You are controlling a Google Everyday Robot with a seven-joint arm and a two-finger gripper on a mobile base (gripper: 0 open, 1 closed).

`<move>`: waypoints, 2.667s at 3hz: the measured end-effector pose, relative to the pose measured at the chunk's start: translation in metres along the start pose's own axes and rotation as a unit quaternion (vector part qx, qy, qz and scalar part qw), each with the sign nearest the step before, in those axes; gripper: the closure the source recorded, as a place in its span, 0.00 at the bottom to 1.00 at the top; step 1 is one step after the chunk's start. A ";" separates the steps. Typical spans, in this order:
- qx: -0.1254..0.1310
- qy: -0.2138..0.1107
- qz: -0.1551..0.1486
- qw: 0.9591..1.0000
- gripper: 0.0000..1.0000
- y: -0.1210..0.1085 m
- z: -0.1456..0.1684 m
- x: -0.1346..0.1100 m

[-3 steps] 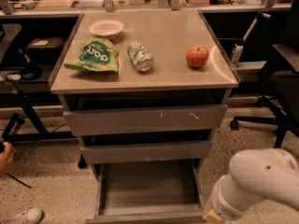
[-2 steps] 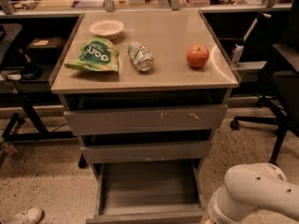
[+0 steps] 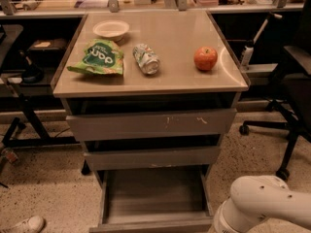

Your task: Close bottom drawer

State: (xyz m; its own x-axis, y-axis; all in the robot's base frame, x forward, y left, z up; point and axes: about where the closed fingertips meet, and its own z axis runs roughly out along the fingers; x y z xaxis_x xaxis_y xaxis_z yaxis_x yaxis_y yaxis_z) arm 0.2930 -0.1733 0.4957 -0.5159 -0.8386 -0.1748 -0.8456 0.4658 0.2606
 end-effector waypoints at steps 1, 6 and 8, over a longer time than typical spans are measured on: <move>-0.034 -0.005 0.016 0.999 1.00 -0.013 0.063 0.007; -0.088 -0.043 0.057 0.994 1.00 -0.052 0.191 0.012; -0.075 -0.073 0.079 0.991 1.00 -0.103 0.235 0.006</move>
Offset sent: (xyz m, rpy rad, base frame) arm 0.0012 0.0221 -0.1807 0.1182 0.1663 -0.0620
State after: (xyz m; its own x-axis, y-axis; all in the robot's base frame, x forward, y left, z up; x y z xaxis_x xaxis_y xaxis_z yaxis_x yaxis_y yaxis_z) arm 0.3447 -0.1596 0.2442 -0.6644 -0.7030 -0.2537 -0.7280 0.5320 0.4324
